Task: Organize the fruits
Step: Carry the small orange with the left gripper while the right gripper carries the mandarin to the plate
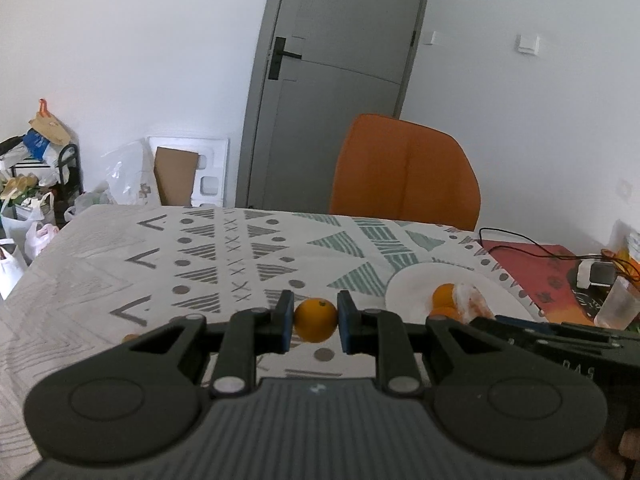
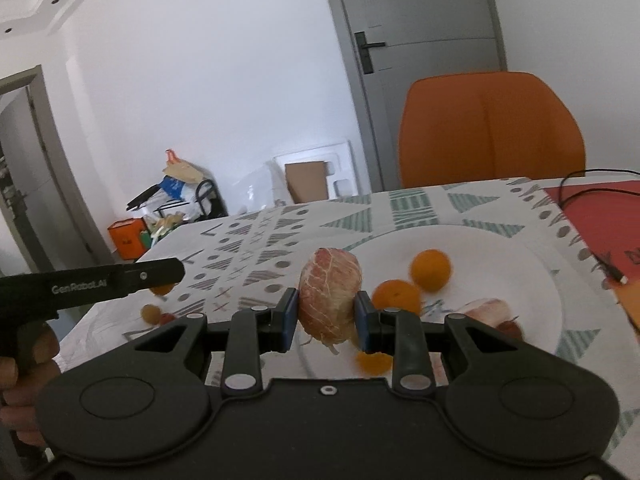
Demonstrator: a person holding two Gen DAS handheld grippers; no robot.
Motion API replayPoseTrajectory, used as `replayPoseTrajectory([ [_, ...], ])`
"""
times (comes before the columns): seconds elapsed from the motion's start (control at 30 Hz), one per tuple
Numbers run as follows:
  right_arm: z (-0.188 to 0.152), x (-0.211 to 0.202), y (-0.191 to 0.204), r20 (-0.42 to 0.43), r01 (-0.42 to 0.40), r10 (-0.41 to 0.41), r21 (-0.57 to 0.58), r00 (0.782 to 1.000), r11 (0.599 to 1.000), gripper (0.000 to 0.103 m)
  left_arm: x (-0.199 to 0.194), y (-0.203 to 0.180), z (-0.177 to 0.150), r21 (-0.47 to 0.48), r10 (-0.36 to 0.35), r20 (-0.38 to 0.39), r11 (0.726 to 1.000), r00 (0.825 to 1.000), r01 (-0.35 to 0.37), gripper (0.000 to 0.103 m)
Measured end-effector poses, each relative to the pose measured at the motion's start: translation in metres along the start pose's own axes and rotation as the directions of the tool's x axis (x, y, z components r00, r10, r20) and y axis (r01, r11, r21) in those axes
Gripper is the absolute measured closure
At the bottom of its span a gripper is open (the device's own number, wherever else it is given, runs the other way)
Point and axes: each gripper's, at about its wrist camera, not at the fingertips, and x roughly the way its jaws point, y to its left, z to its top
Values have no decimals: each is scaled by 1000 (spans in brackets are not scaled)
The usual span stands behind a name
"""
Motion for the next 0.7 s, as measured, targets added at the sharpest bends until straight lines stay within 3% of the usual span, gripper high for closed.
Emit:
replayPoseTrajectory([
  [0.5, 36, -1, -51, 65, 68, -70, 35, 995, 997, 75, 25, -38, 16, 65, -20, 13, 998, 1000, 19, 82],
  [0.7, 30, 8, -71, 70, 78, -84, 86, 994, 993, 75, 41, -51, 16, 96, -24, -2, 995, 1000, 24, 82],
])
